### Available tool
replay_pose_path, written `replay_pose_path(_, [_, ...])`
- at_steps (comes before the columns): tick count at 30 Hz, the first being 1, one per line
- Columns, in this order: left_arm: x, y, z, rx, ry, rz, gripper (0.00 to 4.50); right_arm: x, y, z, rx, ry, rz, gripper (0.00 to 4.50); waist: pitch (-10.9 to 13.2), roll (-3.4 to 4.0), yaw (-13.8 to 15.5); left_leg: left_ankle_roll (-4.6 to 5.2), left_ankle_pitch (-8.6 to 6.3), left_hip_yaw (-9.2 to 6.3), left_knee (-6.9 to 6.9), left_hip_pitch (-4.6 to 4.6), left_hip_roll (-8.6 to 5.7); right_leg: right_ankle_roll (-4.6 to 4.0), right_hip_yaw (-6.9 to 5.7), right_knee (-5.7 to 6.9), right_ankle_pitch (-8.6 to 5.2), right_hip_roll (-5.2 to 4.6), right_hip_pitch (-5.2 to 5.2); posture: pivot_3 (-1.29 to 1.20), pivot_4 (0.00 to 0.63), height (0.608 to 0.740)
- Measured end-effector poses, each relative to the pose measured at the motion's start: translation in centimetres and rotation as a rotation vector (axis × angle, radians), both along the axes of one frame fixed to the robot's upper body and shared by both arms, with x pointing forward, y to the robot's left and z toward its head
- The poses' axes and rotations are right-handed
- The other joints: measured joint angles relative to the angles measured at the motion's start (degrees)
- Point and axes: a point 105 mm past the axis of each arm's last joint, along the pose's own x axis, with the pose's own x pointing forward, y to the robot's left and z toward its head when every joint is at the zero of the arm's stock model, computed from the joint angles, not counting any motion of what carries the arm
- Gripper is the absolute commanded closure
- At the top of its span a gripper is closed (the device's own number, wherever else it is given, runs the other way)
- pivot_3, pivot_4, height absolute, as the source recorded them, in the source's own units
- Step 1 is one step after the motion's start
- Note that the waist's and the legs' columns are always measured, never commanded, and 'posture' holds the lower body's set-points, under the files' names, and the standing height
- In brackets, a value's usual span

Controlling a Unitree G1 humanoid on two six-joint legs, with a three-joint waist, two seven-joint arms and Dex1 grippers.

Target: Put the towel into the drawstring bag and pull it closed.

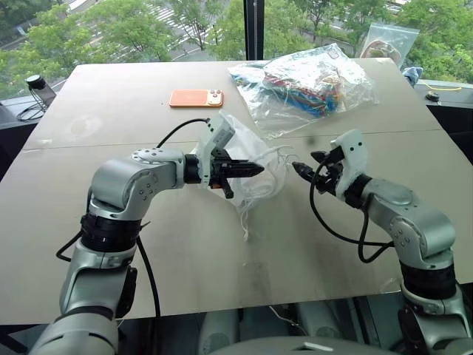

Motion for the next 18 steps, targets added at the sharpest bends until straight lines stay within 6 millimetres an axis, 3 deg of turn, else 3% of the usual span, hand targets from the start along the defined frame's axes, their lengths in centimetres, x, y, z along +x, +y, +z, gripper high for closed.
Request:
replay_pose_path(8, [0.1,0.1,-0.2,0.002,-0.016,0.002,4.50,2.2,1.6,-1.1,-0.075,0.054,-0.005,1.48,0.01,0.02,-0.15,0.00,0.00,0.01,0.00,0.00,0.00,0.00,0.01,0.00,0.00,0.00,-0.01,0.00,0.150,0.740])
replay_pose_path(11, [0.2,0.1,-0.1,0.003,-0.040,0.001,4.50,2.6,2.2,-1.4,-0.141,0.040,-0.002,2.70,0.01,0.01,-0.12,0.00,0.00,0.00,-0.01,-0.01,0.00,0.00,0.00,-0.01,0.00,0.00,-0.01,0.00,0.150,0.740])
replay_pose_path(14, [0.3,0.2,-0.2,0.013,-0.054,-0.016,4.50,2.9,2.2,-1.9,-0.142,0.053,-0.021,4.25,0.01,0.02,-0.07,0.00,0.00,0.02,-0.01,-0.02,0.00,0.00,0.00,-0.01,0.00,0.00,-0.01,0.00,0.150,0.740])
replay_pose_path(15, [0.4,0.3,-0.3,0.022,-0.054,-0.022,4.50,2.9,2.3,-1.9,-0.138,0.052,-0.025,4.43,0.01,0.02,-0.08,0.00,0.00,0.02,-0.01,-0.02,0.00,0.00,0.00,-0.01,0.00,0.00,-0.01,0.00,0.150,0.740])
replay_pose_path(18, [1.6,0.9,-0.2,0.052,-0.079,-0.032,4.50,3.1,2.1,-1.7,-0.141,0.037,-0.055,4.43,0.01,0.02,-0.07,0.00,0.00,-0.01,-0.01,-0.01,0.00,0.00,-0.04,0.00,0.00,0.00,-0.01,0.00,0.150,0.740])
